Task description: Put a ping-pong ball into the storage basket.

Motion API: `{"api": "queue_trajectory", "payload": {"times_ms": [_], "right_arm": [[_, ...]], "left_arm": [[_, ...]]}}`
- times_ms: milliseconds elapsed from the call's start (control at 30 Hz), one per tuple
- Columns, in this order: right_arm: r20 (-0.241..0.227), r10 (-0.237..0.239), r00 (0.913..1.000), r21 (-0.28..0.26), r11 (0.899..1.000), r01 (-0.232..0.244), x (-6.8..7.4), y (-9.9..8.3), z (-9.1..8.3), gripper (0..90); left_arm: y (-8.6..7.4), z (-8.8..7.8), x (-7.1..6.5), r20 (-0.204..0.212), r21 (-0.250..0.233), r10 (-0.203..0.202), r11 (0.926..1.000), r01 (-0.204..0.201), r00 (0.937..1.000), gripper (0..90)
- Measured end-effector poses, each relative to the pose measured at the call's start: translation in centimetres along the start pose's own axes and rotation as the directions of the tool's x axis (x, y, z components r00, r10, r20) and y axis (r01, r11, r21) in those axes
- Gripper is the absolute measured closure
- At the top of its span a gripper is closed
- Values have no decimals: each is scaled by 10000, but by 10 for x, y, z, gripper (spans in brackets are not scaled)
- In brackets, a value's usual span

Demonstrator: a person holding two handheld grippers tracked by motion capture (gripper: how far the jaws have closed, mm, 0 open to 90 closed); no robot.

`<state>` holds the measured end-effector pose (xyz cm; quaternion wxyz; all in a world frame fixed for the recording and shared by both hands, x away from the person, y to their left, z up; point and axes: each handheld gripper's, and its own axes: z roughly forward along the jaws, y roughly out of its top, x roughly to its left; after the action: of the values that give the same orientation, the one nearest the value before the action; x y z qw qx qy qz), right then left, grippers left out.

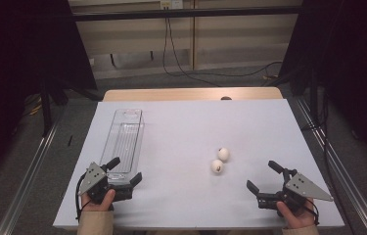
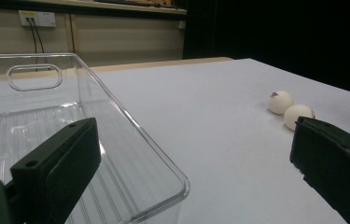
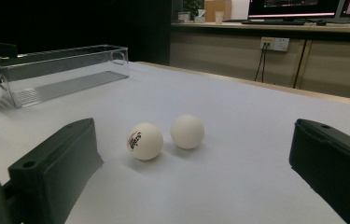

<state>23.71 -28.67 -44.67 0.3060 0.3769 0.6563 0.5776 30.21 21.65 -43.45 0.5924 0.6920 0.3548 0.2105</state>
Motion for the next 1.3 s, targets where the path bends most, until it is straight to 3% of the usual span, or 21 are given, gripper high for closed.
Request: {"api": "queue_trajectory", "payload": {"times_ms": [600,833,1300], "right_arm": [[-10,124,9999,10,9999,-124,1,0,0,9],[19,142,9999,27,9999,-142,1,1,-1,9],[-1,124,9999,-13,9999,-124,2,2,0,9]], "left_arm": [[1,4,-5,261,2,-144,9999,144,9996,17],[2,5,-7,341,51,13,10000,-15,9994,17],[5,11,-12,632,107,-53,9999,47,9980,17]]}}
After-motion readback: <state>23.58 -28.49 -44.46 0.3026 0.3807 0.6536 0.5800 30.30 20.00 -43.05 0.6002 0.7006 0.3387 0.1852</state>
